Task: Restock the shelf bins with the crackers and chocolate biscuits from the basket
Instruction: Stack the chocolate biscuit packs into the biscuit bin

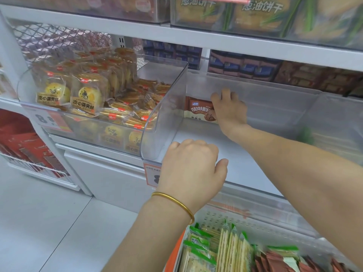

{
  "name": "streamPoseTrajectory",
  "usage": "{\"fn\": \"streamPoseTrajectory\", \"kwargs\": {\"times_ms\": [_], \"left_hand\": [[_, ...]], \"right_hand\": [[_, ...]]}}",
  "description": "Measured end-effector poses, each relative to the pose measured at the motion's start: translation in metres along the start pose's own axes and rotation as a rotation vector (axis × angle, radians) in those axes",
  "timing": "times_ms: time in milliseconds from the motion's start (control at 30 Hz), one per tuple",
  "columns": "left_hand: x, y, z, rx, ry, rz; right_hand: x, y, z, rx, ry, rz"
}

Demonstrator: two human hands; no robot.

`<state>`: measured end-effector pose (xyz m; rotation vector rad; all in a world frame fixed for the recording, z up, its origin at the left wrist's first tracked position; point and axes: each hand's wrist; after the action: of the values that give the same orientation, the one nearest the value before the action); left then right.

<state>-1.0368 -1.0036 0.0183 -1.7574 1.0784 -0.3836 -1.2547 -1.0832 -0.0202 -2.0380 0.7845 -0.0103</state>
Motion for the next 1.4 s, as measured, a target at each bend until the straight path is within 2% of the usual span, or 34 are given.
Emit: {"fn": "streamPoseTrajectory", "kwargs": {"times_ms": [167,233,333,467,533,600,700,733,800,933,1100,1200,1267,1333,1400], "left_hand": [[-0.001,0.004,-0.001,-0.131,0.014,0.024],[-0.004,0.005,0.003,-0.292,0.057,0.070],[-0.016,0.006,0.016,-0.508,0.159,0.112],[-0.048,0.001,0.042,-0.627,0.279,0.162],[-0.065,0.007,0.059,-0.633,0.356,0.183],[-0.080,0.019,0.076,-0.574,0.454,0.196],[-0.098,0.046,0.098,-0.375,0.553,0.169],[-0.103,0.054,0.104,-0.295,0.542,0.163],[-0.111,0.065,0.112,-0.162,0.468,0.176],[-0.118,0.075,0.119,-0.015,0.371,0.191],[-0.111,0.083,0.129,0.186,0.190,0.254],[-0.109,0.086,0.133,0.331,-0.007,0.343],[-0.110,0.086,0.132,0.421,-0.177,0.423],[-0.114,0.083,0.129,0.558,-0.457,0.645],[-0.120,0.073,0.127,0.626,-0.671,0.928]], "right_hand": [[-0.004,-0.024,0.001,0.057,0.057,-0.118],[-0.008,-0.049,0.004,0.061,0.079,-0.275],[-0.021,-0.106,0.028,-0.054,0.097,-0.561],[-0.058,-0.193,0.132,-0.304,0.187,-0.864],[-0.075,-0.209,0.205,-0.264,0.268,-0.956],[-0.087,-0.198,0.268,-0.062,0.351,-0.931],[-0.102,-0.143,0.329,0.414,0.396,-0.667],[-0.105,-0.128,0.340,0.544,0.396,-0.539],[-0.106,-0.107,0.355,0.679,0.415,-0.352],[-0.091,-0.097,0.364,0.768,0.427,-0.267],[-0.097,-0.097,0.362,0.808,0.601,-0.449],[-0.105,-0.101,0.363,0.838,0.659,-0.604],[-0.110,-0.106,0.362,0.819,0.780,-0.797],[-0.111,-0.117,0.358,0.769,0.924,-1.037],[-0.105,-0.136,0.349,0.739,0.934,-1.205]]}}
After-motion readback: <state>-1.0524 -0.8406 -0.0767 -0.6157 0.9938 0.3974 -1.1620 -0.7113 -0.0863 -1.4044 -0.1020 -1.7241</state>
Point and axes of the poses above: each hand's wrist, its own z-axis away from the middle knuckle, its own y-axis out of the palm, x = y × z, and after that the axes turned 14 degrees about -x, right-handed
